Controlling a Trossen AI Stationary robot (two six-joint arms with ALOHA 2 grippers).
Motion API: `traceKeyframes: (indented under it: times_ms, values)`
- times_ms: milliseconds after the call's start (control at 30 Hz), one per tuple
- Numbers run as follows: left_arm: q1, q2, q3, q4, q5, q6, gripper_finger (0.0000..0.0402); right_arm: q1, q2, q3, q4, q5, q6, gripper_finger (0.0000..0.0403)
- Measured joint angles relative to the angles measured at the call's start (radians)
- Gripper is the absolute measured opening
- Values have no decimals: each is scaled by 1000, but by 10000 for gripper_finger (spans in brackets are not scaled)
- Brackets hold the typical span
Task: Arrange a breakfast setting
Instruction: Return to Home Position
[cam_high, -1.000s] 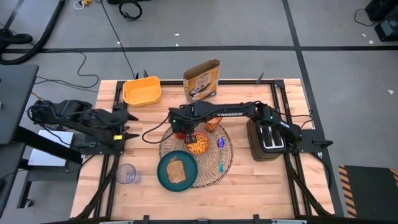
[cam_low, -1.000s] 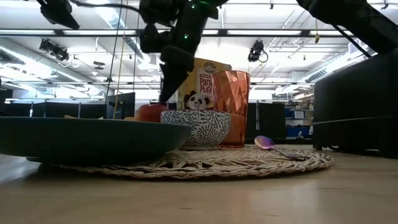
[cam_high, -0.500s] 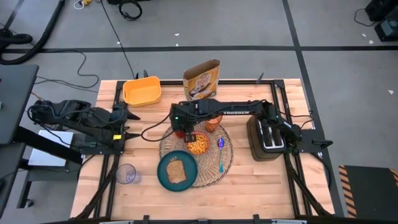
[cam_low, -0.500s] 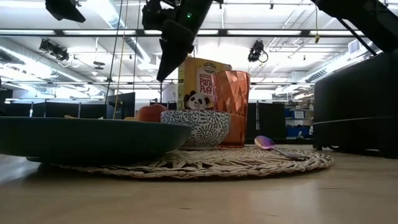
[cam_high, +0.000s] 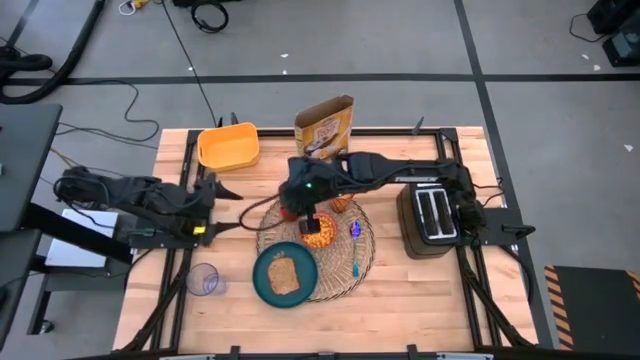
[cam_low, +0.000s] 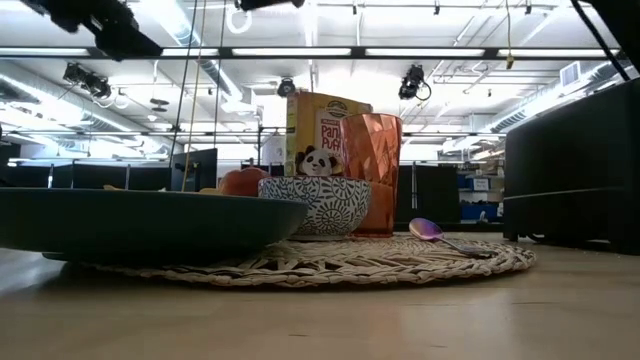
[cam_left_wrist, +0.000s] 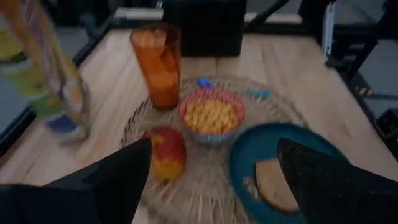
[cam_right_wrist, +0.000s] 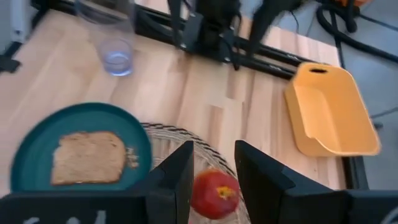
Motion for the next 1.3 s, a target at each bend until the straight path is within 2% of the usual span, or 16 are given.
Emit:
traceKeyframes:
  times_ms: [100, 233, 433, 567, 733, 900, 1100, 1300]
  values:
    - [0, -25, -103, 178, 0, 44, 348, 22, -1, -26, 37, -10, 5, 124]
    - [0, -36, -246, 426, 1, 78, 323, 48, -35, -163, 164, -17, 26, 122]
    - [0, -35, -436, 793, 1, 110, 263, 80, -208, -547, 523, -28, 86, 115]
    - [3, -35, -513, 975, 12, 113, 200, 89, -384, -849, 826, -26, 143, 114]
    - [63, -33, -526, 973, 14, 111, 106, 94, -595, -1174, 1067, 9, 184, 113]
    - [147, -49, -526, 962, 36, 156, 18, 74, -814, -1388, 1122, 24, 267, 113]
    - [270, -110, -526, 948, 173, 162, 13, 43, -1077, -1552, 1124, 29, 310, 113]
    - [377, -180, -513, 876, 258, 153, 7, 44, -1302, -1711, 1130, 99, 341, 110]
